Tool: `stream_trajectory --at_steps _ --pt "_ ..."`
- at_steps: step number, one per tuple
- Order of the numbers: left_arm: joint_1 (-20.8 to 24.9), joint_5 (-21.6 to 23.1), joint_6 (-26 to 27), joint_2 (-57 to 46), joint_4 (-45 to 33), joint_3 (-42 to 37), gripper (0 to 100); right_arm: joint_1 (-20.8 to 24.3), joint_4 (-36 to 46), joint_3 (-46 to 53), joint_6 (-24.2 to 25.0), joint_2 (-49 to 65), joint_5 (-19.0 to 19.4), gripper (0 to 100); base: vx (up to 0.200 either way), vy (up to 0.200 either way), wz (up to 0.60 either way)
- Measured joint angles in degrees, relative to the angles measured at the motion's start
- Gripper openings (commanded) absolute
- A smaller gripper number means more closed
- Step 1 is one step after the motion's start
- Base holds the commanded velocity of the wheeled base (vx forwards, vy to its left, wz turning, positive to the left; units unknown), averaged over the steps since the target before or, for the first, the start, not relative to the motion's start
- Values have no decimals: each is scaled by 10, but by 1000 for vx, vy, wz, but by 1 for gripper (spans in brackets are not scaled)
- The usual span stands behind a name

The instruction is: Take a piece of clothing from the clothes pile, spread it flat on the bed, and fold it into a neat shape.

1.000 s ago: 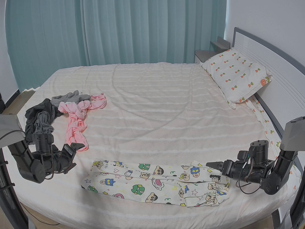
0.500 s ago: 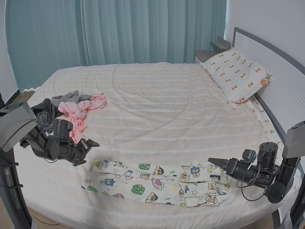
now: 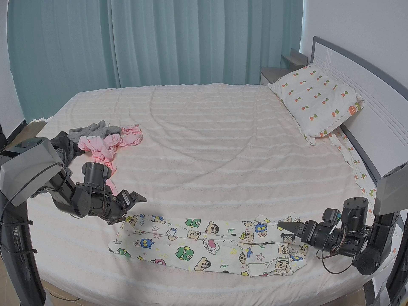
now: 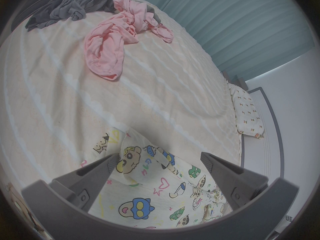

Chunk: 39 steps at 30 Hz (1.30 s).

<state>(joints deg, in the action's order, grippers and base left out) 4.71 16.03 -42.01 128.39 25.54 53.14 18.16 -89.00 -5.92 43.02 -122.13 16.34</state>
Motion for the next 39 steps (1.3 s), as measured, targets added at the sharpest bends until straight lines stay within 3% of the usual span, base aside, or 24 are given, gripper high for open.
stream_trajectory --at_steps 17,32,33,39 --pt "11 -38 48 14 -18 7 100 -2 0 0 0 2 0 100 0 0 0" --pt "12 -39 50 22 -17 6 100 0 0 0 0 3 1 100 0 0 0" --pt "12 -39 50 22 -17 6 0 0 0 0 0 2 1 100 0 0 0" --pt "12 -39 50 22 -17 7 0 0 0 0 0 2 1 100 0 0 0"
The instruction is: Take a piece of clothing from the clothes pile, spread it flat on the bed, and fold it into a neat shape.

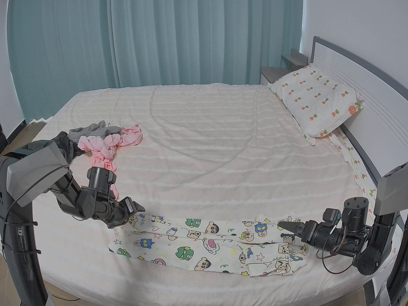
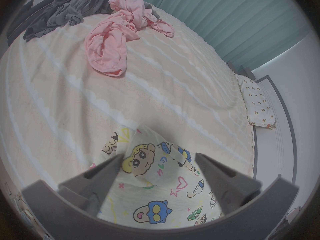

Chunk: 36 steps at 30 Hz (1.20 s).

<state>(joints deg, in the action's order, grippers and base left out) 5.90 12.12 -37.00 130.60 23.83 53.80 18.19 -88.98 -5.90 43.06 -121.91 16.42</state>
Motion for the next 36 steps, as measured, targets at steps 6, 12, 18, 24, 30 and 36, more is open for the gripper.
stream_trajectory --at_steps 6,12,18,24,30,36 --pt "-3 0 0 -1 -2 4 0 0 0 0 0 1 0 100 0 0 0" --pt "-4 0 0 -13 0 10 0 0 0 -1 0 1 0 100 0 0 0" --pt "-5 0 0 -27 11 31 0 0 0 0 0 4 0 100 0 0 0" --pt "-6 0 7 -31 46 45 0 0 0 0 0 4 0 100 0 0 0" --pt "-7 1 28 -30 85 45 0 1 0 0 1 4 1 100 0 0 0" --pt "-8 4 30 -28 124 44 0 1 0 0 2 4 1 100 0 0 0"
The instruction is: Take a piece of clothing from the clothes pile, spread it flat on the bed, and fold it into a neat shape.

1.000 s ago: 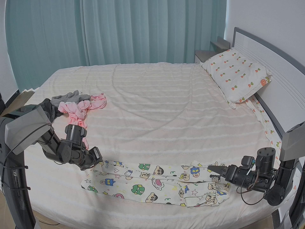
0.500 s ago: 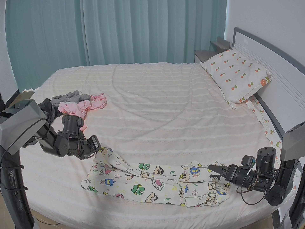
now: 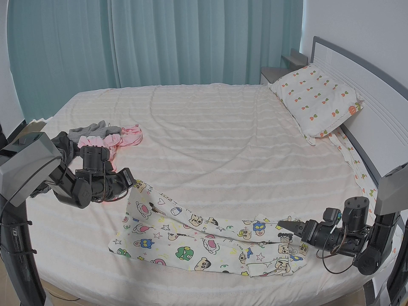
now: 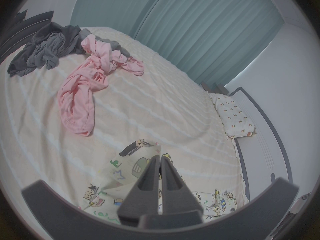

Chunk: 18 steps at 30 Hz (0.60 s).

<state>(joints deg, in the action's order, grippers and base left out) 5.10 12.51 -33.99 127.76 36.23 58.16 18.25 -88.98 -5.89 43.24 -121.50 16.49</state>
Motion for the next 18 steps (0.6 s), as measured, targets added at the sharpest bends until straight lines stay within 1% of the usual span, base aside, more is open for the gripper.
stream_trajectory --at_steps 5,9,18 --pt "-6 1 9 0 9 -13 0 -1 0 0 0 0 0 100 0 0 0" --pt "-12 3 28 -3 21 -49 0 -1 0 0 1 0 0 100 0 0 0" --pt "-34 19 62 -13 114 -158 0 -1 0 0 1 -3 0 100 0 0 0"
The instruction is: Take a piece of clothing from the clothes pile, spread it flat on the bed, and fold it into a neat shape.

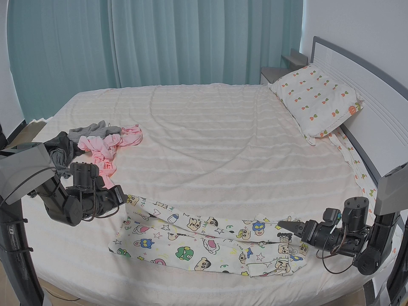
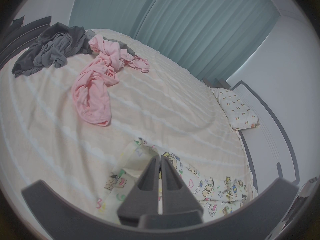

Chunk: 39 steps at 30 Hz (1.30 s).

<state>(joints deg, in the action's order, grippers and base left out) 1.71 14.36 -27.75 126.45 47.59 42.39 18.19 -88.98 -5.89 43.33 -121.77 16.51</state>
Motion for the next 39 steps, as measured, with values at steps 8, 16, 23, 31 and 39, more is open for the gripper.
stream_trajectory --at_steps 8,16,23,31,39 --pt "-17 22 70 -3 27 -78 0 0 0 1 0 -1 0 100 0 0 0" --pt "-27 17 129 15 25 -98 0 1 0 4 0 -2 1 100 0 0 0" --pt "-29 -18 153 49 27 -88 0 2 0 4 0 -3 1 100 0 0 0" --pt "-29 -40 153 71 23 -65 100 2 0 5 0 -4 2 100 0 0 0" --pt "-37 -30 146 70 24 -66 100 2 0 8 0 -5 2 100 0 0 0"
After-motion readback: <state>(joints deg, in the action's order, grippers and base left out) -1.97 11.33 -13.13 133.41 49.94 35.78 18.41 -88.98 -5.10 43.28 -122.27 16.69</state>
